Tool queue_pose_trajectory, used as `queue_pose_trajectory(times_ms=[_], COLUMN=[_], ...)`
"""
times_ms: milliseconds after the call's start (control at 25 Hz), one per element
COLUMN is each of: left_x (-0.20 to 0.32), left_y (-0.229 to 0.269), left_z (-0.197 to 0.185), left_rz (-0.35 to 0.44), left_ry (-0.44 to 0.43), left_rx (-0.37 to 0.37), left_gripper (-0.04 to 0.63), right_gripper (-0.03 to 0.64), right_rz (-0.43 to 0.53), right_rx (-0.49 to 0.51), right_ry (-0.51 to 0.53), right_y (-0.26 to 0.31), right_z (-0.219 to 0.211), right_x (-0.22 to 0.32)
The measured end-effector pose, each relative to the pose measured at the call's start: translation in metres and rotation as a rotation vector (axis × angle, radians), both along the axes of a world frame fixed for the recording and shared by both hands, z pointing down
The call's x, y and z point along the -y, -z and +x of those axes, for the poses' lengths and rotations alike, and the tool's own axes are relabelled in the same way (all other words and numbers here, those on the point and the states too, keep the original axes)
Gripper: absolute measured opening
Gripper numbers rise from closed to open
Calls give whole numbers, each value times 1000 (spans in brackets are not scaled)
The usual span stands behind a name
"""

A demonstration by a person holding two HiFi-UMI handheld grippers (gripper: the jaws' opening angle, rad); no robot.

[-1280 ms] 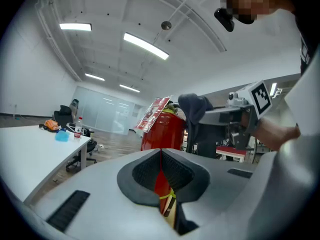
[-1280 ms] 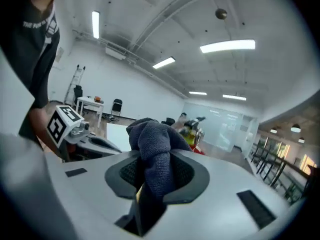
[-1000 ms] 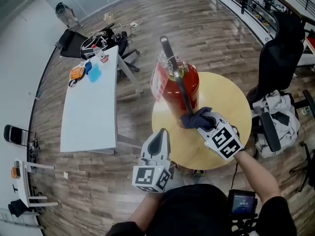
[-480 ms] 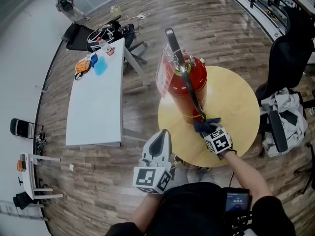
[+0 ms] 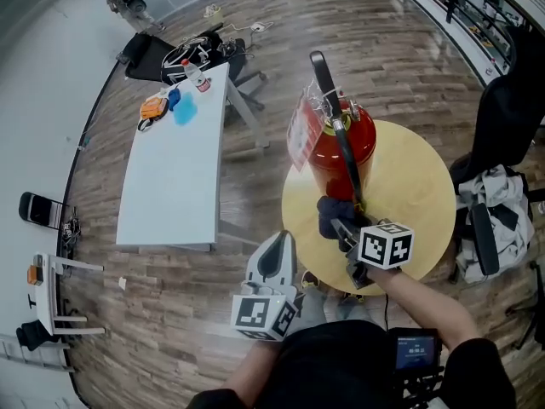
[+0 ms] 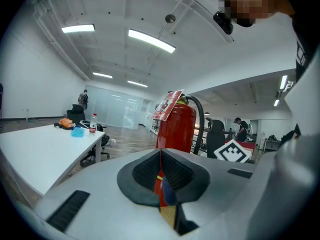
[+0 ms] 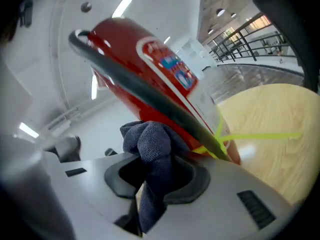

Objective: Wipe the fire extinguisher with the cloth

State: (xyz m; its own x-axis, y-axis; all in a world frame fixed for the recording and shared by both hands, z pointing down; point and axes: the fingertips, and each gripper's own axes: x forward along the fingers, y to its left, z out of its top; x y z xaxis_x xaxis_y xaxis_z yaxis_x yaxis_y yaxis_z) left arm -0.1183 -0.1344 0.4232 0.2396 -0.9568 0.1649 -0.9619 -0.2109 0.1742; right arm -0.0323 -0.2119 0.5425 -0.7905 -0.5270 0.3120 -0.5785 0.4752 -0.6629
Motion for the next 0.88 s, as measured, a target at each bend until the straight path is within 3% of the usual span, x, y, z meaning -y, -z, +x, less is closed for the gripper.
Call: queue_pose_trajectory(times_ms=[120,400,520,600,680,880], left_x=[-1,2,0,0,-2,-10], left_y=[2,16,22,24,22,5], left_z=[2,14,16,14,11,-7], left_rz=[9,50,61,68,67,22], left_ry=[-6,-39,-40,-37,-25,22], left_rx=[-11,-27,-32,-32,-34,-21], left_gripper=[23,23,23,23,23,23], right_gripper=[103,103,103,103,103,103], right_rz=[-4,-317,-376,-316,-254,-353], right_rx=[177,713,853,851,778,568], right_ry=[25,-7,-22,-22,-29,-154], right_y=[73,190,217,214,188,62], right_z=[-3,-4,-7,-9,-11,-11], right_x=[-1,3,4,7,9,9])
